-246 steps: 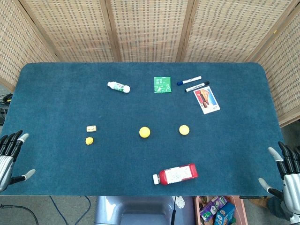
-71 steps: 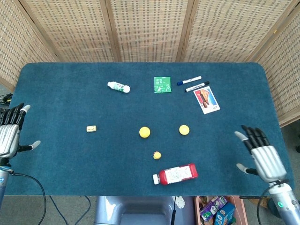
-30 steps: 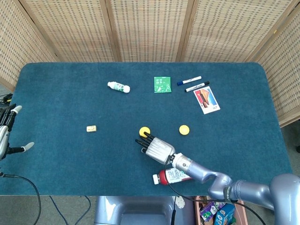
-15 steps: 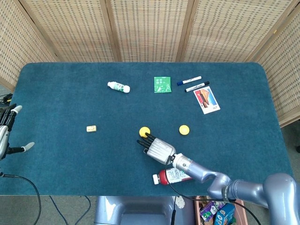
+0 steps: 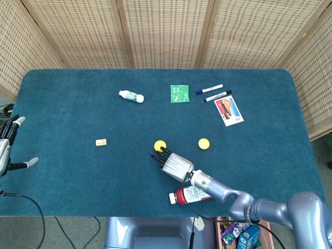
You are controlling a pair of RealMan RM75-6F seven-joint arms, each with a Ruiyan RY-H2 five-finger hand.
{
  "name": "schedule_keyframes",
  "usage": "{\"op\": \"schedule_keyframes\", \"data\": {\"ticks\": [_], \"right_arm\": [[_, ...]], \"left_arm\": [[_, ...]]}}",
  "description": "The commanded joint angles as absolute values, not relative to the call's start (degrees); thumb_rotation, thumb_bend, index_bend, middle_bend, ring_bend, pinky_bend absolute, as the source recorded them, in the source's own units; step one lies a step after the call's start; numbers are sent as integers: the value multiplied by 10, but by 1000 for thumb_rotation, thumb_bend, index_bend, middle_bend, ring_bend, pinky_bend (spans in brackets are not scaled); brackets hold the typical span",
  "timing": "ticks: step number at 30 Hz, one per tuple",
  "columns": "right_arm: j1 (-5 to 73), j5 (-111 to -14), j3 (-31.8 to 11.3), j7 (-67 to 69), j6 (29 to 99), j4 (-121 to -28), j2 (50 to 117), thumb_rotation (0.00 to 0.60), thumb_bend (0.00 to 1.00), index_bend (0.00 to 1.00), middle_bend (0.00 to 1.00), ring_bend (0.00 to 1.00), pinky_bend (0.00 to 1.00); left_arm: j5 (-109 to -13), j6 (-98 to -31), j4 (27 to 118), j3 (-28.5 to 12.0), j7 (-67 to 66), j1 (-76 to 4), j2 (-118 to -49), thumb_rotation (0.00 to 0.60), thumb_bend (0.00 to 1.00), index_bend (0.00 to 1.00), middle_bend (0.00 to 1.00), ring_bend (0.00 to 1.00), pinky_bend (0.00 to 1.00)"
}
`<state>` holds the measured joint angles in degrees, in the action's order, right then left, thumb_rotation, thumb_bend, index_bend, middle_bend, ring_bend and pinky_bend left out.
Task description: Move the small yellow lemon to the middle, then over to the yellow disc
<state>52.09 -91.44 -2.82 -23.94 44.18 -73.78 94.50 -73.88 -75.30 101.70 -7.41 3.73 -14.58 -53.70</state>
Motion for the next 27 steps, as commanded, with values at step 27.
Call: {"op": "schedule_keyframes", "data": {"ticks": [27], "right_arm": [[485,-770,-68,-280,455,-693,867,600,314,522,0,0,0]], "left_arm": [[-742,-744,1022,-76,31,-145,-538,600,0,0,0,0,0]]}}
